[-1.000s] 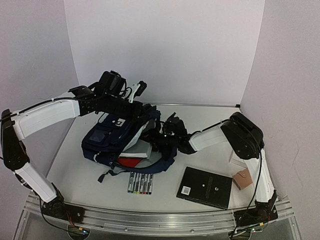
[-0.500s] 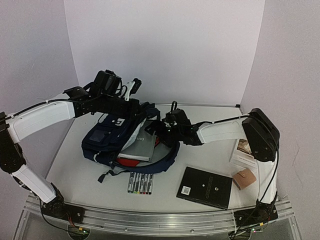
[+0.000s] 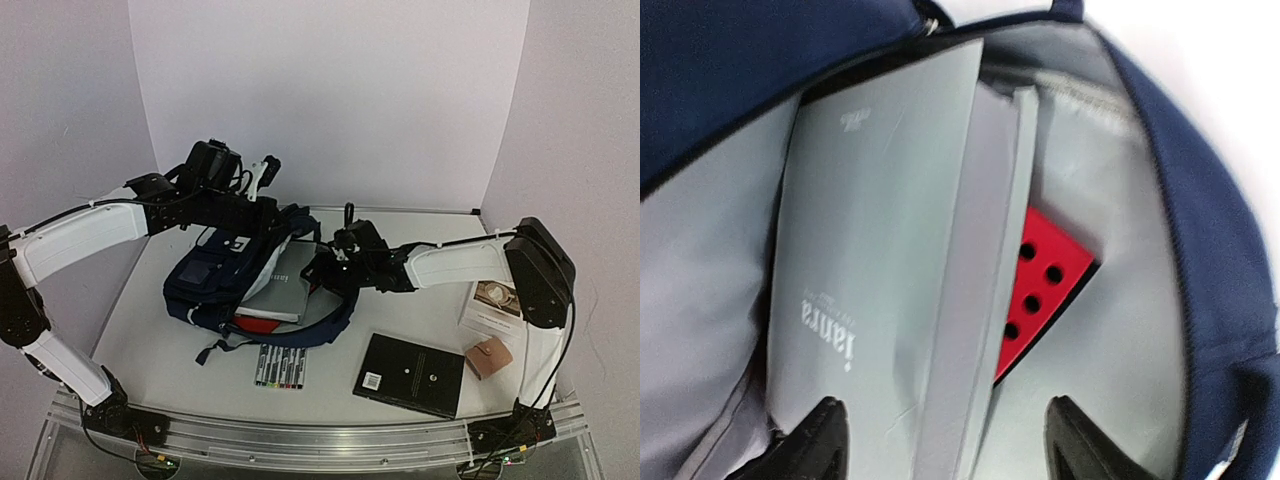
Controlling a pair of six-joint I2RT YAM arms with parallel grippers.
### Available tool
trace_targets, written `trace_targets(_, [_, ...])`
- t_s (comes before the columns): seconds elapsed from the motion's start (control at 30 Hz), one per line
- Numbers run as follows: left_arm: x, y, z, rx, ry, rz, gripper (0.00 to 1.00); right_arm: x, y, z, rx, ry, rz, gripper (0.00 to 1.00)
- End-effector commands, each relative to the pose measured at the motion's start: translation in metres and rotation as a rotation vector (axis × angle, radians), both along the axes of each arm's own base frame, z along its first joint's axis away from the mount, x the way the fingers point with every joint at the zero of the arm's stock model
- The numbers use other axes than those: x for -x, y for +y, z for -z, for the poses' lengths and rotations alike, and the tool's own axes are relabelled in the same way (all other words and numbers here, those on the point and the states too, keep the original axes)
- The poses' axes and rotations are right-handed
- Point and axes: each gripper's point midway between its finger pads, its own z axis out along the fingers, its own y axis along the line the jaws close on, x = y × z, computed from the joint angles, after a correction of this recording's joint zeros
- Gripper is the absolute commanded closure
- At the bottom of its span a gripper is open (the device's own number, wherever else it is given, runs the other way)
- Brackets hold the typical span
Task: Pack the student bag
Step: Place the book in the student bag.
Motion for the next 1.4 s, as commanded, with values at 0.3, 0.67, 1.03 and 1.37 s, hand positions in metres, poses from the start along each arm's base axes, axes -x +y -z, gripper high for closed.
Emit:
trace_targets(0.3, [0.007,-0.011,-0.064,0.163,-0.113,0.051,1.00,0.003,0.095,-0.010,-0.279,-0.009,-0.193,0.50])
trace_targets(0.67, [0.013,-0.018,-0.056,0.200,-0.055,0.081,1.00,-0.023,0.142,-0.015,-0.426,-0.164,-0.226,0.51])
trace_targets(1.03, [-0.003,0.015,-0.055,0.200,-0.055,-0.069,1.00,-0.016,0.121,-0.054,-0.404,-0.245,-0.209,0.37])
trace_targets(1.37, [-0.020,0.065,-0.044,0.218,-0.032,-0.230,1.00,0.033,0.035,-0.107,-0.285,-0.291,-0.178,0.13])
